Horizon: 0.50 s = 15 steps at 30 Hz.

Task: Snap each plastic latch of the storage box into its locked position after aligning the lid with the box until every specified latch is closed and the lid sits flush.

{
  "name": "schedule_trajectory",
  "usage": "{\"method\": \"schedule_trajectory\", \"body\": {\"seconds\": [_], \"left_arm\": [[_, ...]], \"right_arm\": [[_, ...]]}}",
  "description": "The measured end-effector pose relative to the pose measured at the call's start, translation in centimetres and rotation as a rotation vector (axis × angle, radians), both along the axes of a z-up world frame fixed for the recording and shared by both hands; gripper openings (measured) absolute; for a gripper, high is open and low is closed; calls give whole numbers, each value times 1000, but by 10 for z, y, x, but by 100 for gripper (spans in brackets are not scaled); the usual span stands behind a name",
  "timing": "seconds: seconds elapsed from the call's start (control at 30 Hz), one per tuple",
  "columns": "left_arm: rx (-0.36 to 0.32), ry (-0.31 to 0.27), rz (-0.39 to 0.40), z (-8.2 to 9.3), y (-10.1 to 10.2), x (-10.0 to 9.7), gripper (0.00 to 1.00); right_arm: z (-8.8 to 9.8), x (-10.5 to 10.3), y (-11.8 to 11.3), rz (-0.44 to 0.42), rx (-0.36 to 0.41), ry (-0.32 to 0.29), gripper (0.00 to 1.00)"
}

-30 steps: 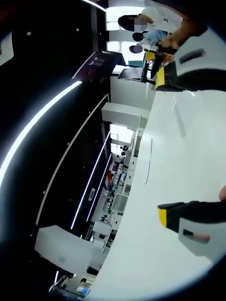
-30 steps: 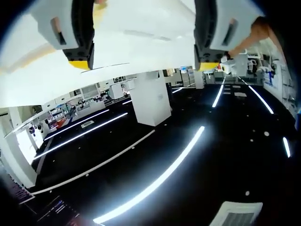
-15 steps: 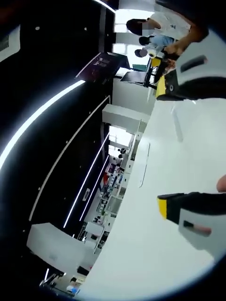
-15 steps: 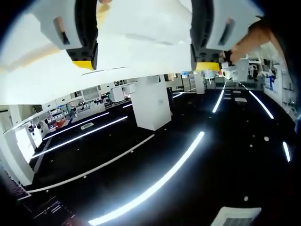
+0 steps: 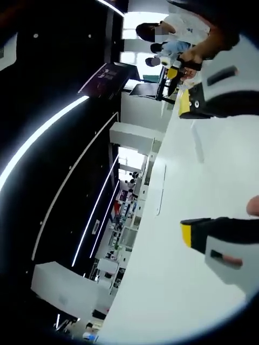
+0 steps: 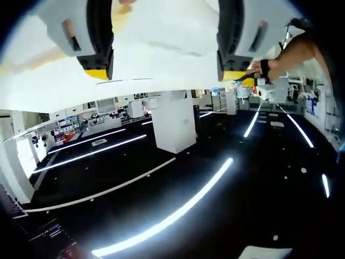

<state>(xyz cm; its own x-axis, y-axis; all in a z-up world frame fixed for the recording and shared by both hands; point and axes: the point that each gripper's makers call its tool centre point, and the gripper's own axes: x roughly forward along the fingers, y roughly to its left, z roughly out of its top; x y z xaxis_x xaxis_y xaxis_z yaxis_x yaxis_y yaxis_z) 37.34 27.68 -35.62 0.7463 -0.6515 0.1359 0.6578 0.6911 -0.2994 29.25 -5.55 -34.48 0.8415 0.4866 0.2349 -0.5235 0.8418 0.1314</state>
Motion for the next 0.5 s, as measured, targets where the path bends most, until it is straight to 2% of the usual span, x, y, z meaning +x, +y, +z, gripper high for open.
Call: {"method": "schedule_trajectory", "body": {"seconds": [0.07, 0.1, 0.13, 0.17, 0.2, 0.23, 0.3, 0.4, 0.5], "left_arm": [[44, 17, 91, -6, 16, 12, 92], [121, 32, 119, -13, 21, 14, 95], [204, 41, 163, -19, 28, 19, 97], [239, 40, 183, -19, 30, 18, 100], [259, 45, 186, -18, 31, 17, 100], [245, 50, 171, -15, 28, 15, 100], [247, 63, 149, -8, 23, 13, 100], [300, 48, 104, 5, 13, 12, 100], [401, 6, 89, 18, 9, 16, 100]], "right_arm": [[-10, 2, -3, -15, -44, 53, 86], [-15, 6, -15, -78, -118, 85, 89], [-14, 6, -27, -134, -182, 83, 93], [-15, 5, -35, -156, -211, 96, 94], [-16, 5, -42, -161, -219, 128, 96], [-16, 6, -46, -157, -225, 143, 98], [-8, 8, -58, -163, -236, 146, 100], [-4, 12, -71, -150, -304, 183, 100], [3, 22, -88, -164, -373, 220, 100]]}}
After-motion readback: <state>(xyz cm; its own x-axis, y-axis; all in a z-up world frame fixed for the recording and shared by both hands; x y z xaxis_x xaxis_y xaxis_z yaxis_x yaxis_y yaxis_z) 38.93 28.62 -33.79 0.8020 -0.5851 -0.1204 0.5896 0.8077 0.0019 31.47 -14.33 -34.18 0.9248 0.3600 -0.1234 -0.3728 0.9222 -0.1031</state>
